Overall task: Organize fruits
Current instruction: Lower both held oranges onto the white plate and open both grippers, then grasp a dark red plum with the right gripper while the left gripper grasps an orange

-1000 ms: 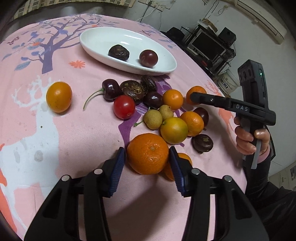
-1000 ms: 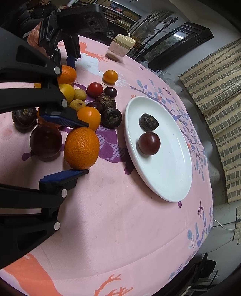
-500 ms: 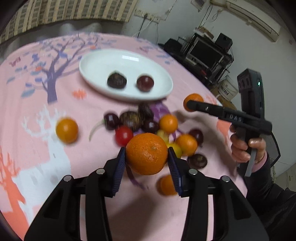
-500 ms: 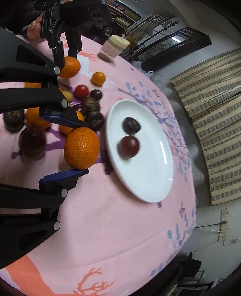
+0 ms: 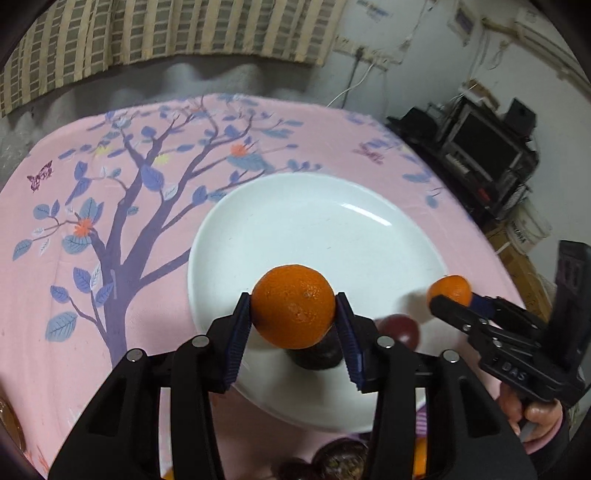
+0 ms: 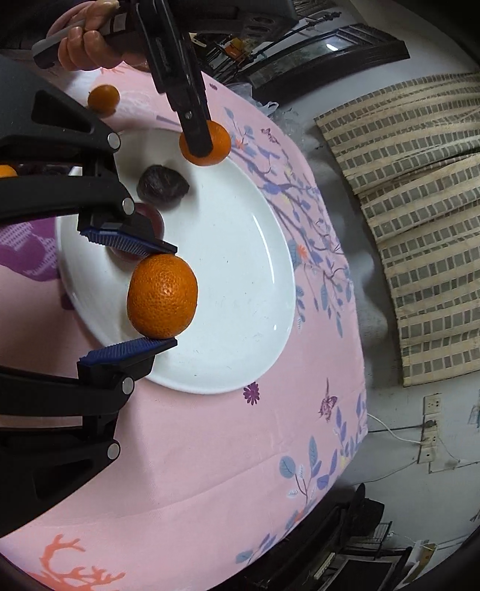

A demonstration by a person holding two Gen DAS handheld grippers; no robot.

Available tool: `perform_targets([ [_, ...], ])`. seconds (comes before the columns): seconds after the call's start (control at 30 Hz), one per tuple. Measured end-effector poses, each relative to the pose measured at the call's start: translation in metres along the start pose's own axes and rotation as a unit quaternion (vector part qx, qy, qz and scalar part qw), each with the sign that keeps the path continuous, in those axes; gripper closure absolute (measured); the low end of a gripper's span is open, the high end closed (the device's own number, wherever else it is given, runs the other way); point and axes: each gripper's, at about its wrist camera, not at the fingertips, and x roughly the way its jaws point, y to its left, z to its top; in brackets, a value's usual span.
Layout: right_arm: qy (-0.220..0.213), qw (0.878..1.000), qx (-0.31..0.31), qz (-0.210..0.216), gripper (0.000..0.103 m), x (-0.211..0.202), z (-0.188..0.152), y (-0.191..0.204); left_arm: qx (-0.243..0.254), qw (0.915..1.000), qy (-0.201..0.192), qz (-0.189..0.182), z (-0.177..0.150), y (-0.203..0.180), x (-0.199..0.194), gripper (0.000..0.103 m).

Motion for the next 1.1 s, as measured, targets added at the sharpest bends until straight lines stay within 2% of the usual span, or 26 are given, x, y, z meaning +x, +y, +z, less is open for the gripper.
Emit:
perform_targets([
  [0.03, 0.002, 1.0, -0.001, 0.001, 0.057, 0.003, 0.001, 0.001, -0.001, 1.0, 0.006, 0.004, 0.002, 0.001, 0.004, 0.054],
  [0.07, 0.003, 1.0, -0.002, 0.004, 0.057, 0.004, 0.001, 0.001, -0.001, 1.0, 0.002, 0.005, 0.0, 0.003, 0.005, 0.044],
  [0.17, 0.0, 1.0, -0.008, 0.006, 0.054, 0.002, -0.001, 0.006, -0.006, 0.9994, -0.024, 0.023, -0.004, 0.003, -0.005, 0.025],
  [0.23, -0.011, 1.0, -0.014, 0.005, 0.051, -0.009, -0.002, 0.009, -0.009, 0.9992, -0.034, 0.02, -0.012, 0.004, -0.018, 0.025],
  [0.37, -0.033, 0.999, -0.028, 0.017, 0.043, -0.043, -0.009, 0.015, 0.005, 0.9985, -0.053, 0.01, -0.042, -0.005, -0.056, 0.015],
  [0.5, -0.037, 0.997, -0.048, 0.049, 0.039, -0.077, -0.037, 0.019, 0.04, 0.9959, -0.079, -0.018, -0.1, -0.017, -0.095, 0.013],
  [0.57, -0.035, 0.997, -0.054, 0.053, 0.039, -0.089, -0.059, 0.017, 0.057, 0.9955, -0.072, -0.022, -0.126, -0.024, -0.103, 0.012],
  [0.73, 0.02, 0.997, -0.047, 0.062, 0.039, -0.095, -0.1, 0.014, 0.099, 0.9918, -0.05, -0.064, -0.184, -0.036, -0.113, 0.012],
  [0.9, 0.045, 0.995, -0.061, 0.061, 0.039, -0.098, -0.118, 0.016, 0.127, 0.9893, -0.035, -0.063, -0.213, -0.046, -0.114, 0.012],
  [1.1, 0.069, 0.993, -0.069, 0.071, 0.047, -0.094, -0.127, 0.02, 0.141, 0.9862, -0.027, -0.082, -0.219, -0.052, -0.116, 0.012],
])
